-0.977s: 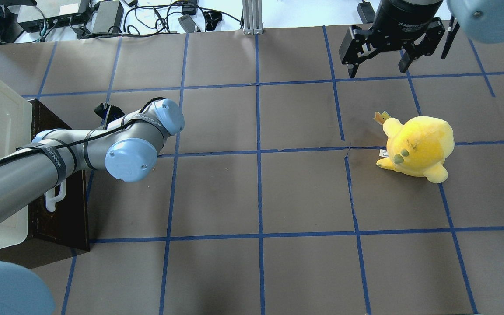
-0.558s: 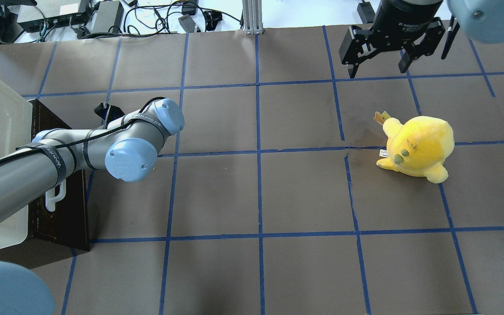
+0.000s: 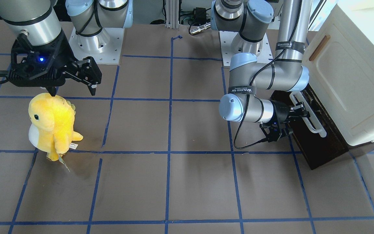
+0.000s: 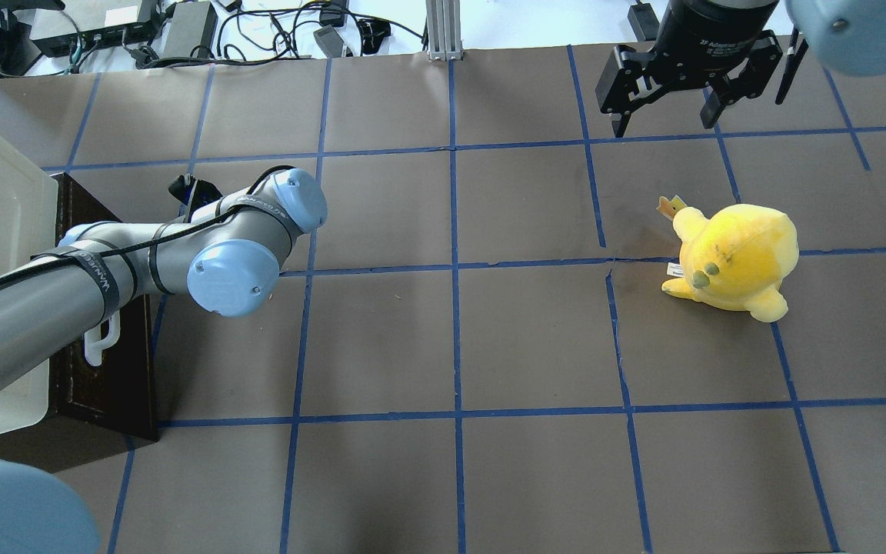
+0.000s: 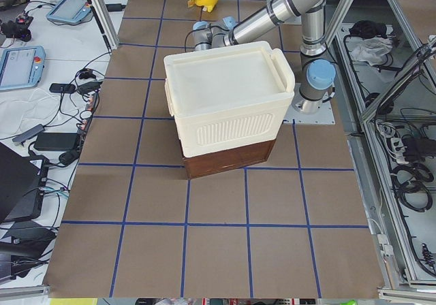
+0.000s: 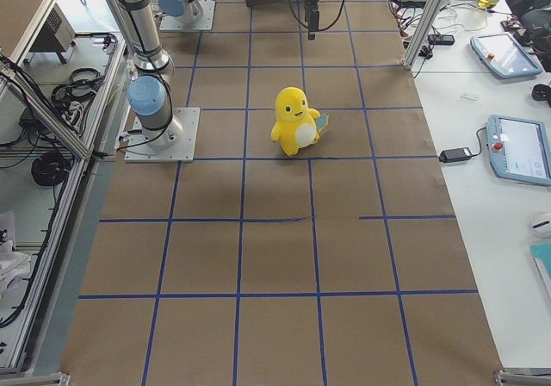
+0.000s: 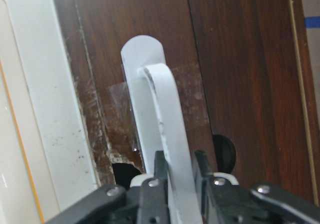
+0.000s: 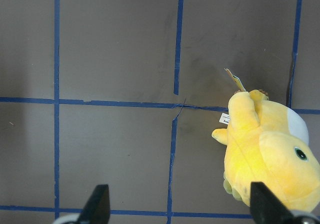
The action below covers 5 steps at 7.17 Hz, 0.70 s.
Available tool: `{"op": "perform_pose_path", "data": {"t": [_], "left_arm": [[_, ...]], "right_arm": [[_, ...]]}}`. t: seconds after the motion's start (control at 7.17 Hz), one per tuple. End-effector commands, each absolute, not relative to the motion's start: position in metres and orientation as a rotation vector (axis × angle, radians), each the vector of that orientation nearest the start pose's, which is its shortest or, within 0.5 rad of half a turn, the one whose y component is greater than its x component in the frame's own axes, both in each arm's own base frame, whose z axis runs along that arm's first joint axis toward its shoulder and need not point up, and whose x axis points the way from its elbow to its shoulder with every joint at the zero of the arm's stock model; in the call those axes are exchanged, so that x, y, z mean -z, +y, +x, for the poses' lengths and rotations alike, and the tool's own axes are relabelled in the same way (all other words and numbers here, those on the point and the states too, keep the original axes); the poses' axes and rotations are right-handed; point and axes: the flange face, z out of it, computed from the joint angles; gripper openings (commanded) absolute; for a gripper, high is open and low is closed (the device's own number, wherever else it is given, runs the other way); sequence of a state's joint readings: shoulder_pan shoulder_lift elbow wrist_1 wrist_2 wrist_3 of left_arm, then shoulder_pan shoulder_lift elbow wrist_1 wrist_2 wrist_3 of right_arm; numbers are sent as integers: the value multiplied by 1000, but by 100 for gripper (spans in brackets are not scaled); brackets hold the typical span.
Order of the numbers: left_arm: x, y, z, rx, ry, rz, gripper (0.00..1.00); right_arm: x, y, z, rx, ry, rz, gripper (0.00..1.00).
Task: Pull drawer sideways
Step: 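Close the left gripper on the white bar handle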
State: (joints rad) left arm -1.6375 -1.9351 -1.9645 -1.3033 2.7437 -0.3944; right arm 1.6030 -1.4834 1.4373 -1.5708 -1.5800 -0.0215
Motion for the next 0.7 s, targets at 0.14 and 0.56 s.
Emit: {"op": "perform_pose_path", "data": {"t": [0.14, 0.56], "left_arm": [[-205, -503, -83, -168, 1931, 14, 12], [-216, -509, -108, -140, 1937, 87, 12]], "right_arm": [[-509, -529, 149, 73, 3149, -84, 100], [-509, -529, 149, 73, 3149, -84, 100]]}}
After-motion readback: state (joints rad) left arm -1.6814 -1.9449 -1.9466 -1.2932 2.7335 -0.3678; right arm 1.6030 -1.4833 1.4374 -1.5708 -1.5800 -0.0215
